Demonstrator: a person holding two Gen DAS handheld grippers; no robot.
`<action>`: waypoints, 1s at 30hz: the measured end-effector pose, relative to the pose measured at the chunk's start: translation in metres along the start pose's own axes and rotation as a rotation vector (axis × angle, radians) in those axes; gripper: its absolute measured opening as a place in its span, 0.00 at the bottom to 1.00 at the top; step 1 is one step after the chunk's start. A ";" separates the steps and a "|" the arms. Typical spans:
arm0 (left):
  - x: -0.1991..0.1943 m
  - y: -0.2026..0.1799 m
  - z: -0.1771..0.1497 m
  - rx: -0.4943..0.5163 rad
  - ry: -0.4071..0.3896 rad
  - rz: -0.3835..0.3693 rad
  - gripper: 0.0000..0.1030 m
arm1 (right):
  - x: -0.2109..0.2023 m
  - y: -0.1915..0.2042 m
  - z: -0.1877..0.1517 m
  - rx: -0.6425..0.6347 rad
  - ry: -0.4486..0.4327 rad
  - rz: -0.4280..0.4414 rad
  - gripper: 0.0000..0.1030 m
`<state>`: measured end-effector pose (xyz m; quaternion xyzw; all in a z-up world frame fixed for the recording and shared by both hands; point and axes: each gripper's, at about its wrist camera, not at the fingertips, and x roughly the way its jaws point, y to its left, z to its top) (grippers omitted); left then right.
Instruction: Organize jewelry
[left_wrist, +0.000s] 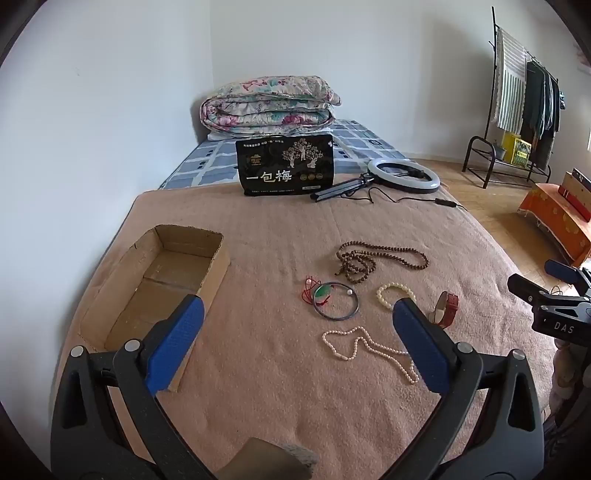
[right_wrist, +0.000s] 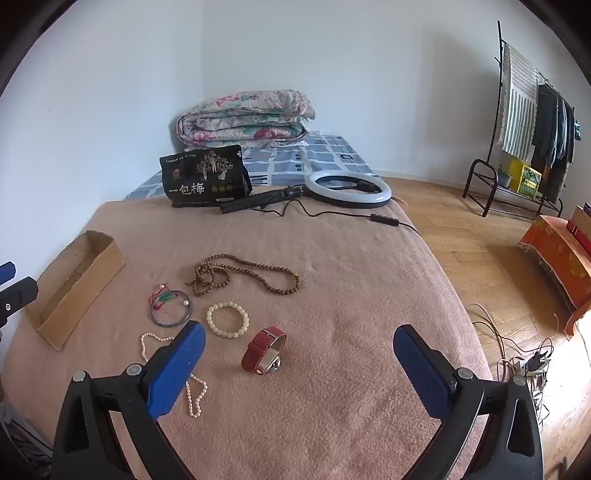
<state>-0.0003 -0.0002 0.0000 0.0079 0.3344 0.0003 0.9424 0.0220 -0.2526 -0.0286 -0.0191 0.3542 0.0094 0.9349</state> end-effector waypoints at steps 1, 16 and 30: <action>0.000 0.000 0.000 0.000 0.000 -0.002 1.00 | 0.000 0.000 0.000 0.002 -0.003 0.003 1.00; -0.008 0.002 0.003 -0.006 -0.036 0.018 1.00 | -0.003 0.004 -0.001 -0.004 0.007 0.012 1.00; -0.009 0.006 0.005 -0.015 -0.044 0.022 1.00 | -0.001 0.006 0.000 -0.005 0.015 0.026 1.00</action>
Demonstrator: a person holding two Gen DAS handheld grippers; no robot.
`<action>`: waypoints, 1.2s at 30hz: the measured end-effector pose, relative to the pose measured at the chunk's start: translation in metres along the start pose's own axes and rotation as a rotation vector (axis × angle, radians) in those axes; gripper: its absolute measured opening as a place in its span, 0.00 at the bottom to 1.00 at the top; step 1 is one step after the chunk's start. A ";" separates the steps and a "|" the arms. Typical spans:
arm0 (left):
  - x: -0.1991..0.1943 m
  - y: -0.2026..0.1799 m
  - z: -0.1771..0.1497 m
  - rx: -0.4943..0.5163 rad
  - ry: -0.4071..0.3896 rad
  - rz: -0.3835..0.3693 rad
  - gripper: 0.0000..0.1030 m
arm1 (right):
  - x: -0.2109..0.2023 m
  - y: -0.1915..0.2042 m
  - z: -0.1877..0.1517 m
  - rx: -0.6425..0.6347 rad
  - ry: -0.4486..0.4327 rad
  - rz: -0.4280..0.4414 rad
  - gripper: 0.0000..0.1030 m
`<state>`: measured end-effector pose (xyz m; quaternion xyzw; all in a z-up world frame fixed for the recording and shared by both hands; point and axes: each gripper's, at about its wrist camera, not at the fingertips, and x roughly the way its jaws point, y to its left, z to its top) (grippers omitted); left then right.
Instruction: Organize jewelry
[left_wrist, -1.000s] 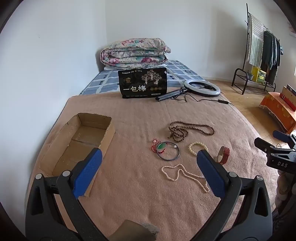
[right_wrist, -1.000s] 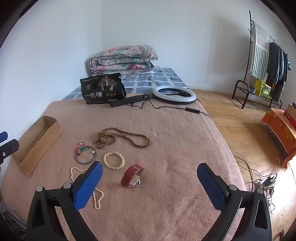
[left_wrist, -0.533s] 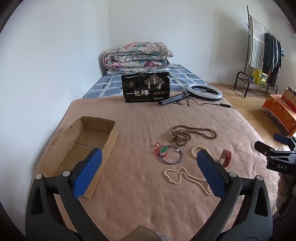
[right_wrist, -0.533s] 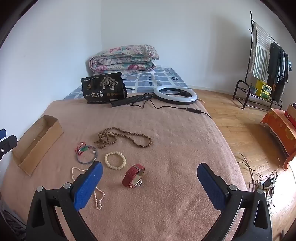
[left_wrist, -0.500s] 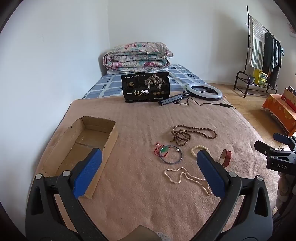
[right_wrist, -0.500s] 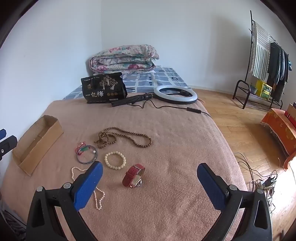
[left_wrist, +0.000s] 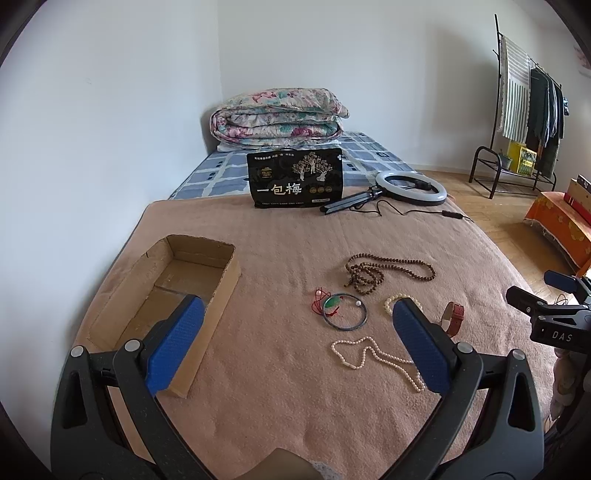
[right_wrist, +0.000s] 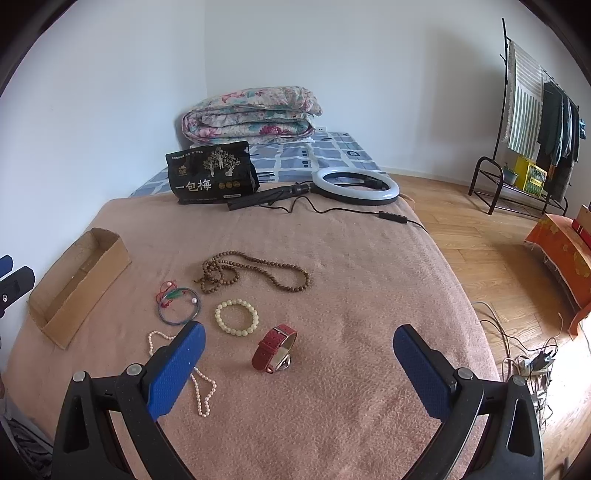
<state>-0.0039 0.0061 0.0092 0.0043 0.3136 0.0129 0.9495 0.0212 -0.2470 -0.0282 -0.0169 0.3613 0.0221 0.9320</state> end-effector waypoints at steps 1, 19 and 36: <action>0.000 0.000 0.000 0.001 -0.001 0.000 1.00 | 0.000 0.000 0.000 0.001 0.001 0.001 1.00; 0.000 0.001 -0.001 0.002 -0.004 0.000 1.00 | 0.002 0.003 -0.001 0.000 0.016 0.012 1.00; -0.001 0.002 -0.002 0.003 -0.005 0.000 1.00 | 0.003 0.005 -0.002 -0.008 0.023 0.017 1.00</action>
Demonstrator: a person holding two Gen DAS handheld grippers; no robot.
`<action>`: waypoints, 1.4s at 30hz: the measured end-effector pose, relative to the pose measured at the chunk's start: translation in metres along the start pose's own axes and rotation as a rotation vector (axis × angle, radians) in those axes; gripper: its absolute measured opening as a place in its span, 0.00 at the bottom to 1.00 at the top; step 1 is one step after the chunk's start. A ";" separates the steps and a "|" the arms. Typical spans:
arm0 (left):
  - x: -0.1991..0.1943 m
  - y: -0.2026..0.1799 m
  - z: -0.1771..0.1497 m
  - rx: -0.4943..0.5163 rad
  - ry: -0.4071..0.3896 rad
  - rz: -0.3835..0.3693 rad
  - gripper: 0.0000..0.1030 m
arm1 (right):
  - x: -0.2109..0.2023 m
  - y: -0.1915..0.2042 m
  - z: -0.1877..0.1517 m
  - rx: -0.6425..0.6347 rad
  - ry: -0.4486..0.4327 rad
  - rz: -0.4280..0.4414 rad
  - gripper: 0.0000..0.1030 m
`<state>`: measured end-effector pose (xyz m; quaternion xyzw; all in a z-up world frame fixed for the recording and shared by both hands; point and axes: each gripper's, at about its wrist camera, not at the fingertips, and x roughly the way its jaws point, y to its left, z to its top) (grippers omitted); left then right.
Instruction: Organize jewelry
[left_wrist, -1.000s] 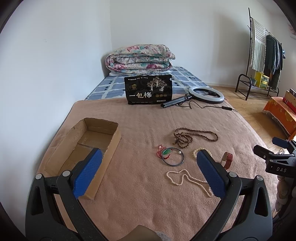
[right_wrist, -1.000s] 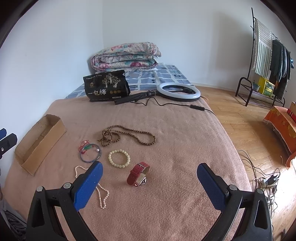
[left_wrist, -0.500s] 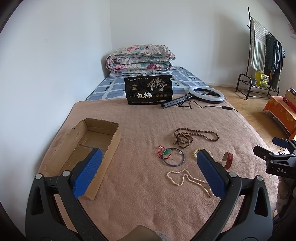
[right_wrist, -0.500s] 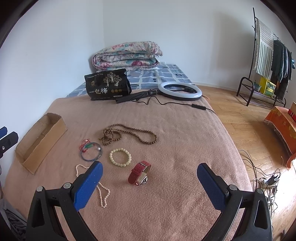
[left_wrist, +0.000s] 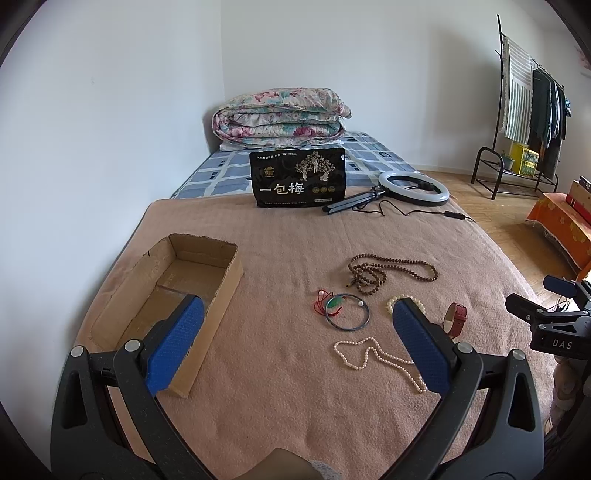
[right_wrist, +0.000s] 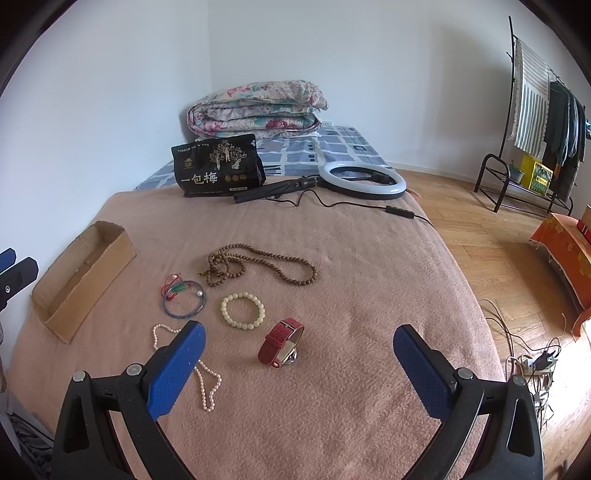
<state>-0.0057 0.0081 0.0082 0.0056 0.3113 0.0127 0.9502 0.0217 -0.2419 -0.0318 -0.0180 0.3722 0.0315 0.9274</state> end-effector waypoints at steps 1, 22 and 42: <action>0.000 0.000 0.000 0.000 -0.001 0.000 1.00 | 0.000 0.000 0.000 0.001 0.000 0.000 1.00; 0.001 -0.001 -0.001 -0.001 0.000 0.000 1.00 | 0.001 0.001 -0.001 0.000 0.002 0.002 1.00; 0.031 -0.002 -0.022 0.061 0.119 -0.029 1.00 | 0.022 0.002 -0.004 -0.014 0.055 0.036 0.96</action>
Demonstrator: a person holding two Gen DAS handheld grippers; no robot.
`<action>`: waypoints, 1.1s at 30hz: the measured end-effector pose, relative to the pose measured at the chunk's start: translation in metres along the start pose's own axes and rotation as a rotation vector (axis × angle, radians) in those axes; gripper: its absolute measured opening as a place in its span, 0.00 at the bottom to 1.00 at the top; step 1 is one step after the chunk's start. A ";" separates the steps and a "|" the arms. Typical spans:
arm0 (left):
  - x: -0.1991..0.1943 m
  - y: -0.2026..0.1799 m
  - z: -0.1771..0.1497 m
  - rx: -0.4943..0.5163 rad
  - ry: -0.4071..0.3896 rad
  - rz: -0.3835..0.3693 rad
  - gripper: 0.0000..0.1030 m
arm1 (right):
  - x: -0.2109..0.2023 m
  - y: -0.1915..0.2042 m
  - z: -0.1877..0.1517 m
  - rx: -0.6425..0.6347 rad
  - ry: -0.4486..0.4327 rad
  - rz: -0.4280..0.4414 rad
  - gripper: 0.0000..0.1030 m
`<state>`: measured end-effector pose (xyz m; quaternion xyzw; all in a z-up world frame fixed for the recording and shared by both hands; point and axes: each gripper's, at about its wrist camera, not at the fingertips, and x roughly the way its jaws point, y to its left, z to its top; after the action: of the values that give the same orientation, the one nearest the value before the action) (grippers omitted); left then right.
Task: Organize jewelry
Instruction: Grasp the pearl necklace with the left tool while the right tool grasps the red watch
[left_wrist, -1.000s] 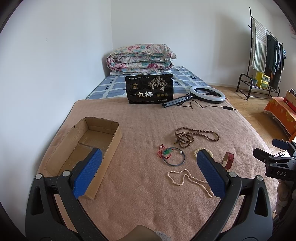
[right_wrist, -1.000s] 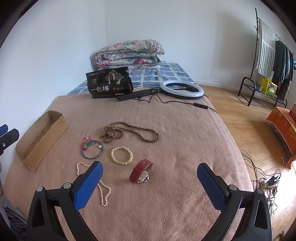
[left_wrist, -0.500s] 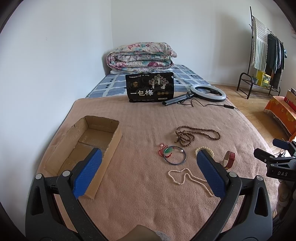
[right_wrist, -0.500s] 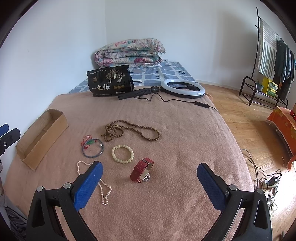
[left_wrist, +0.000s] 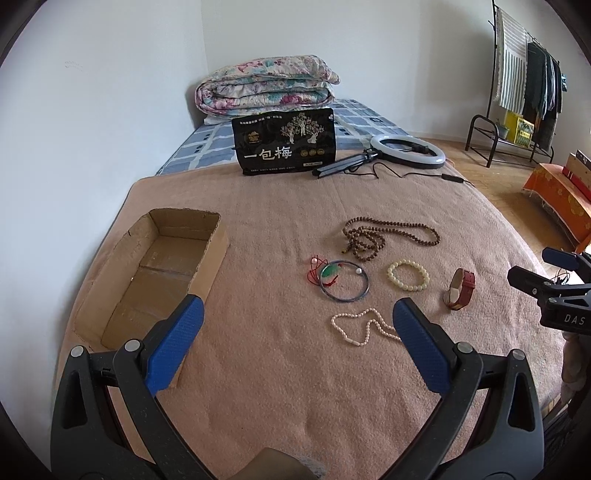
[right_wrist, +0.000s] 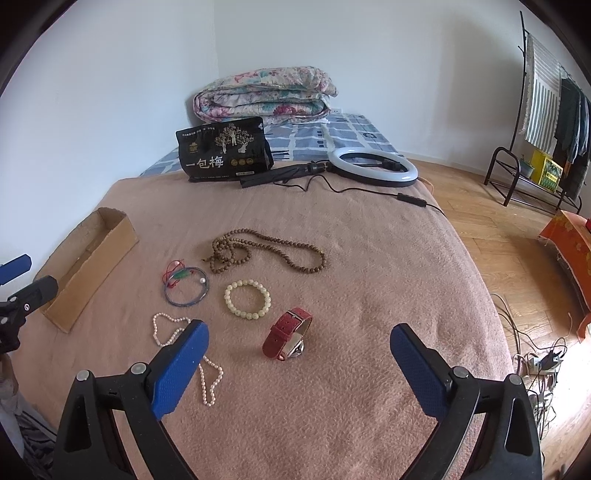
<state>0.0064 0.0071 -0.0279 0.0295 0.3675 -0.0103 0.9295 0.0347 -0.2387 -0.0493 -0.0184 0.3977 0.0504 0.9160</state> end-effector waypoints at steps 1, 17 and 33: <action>0.002 0.000 -0.002 0.002 0.010 -0.007 1.00 | 0.002 -0.001 0.000 0.006 0.006 0.008 0.96; 0.083 -0.020 -0.020 -0.009 0.262 -0.130 0.97 | 0.057 -0.009 0.007 0.064 0.160 0.038 0.94; 0.146 -0.033 -0.023 -0.070 0.438 -0.194 0.77 | 0.093 -0.007 0.012 0.087 0.263 0.053 0.93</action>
<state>0.0956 -0.0241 -0.1464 -0.0367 0.5614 -0.0800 0.8229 0.1071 -0.2376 -0.1096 0.0255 0.5166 0.0542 0.8541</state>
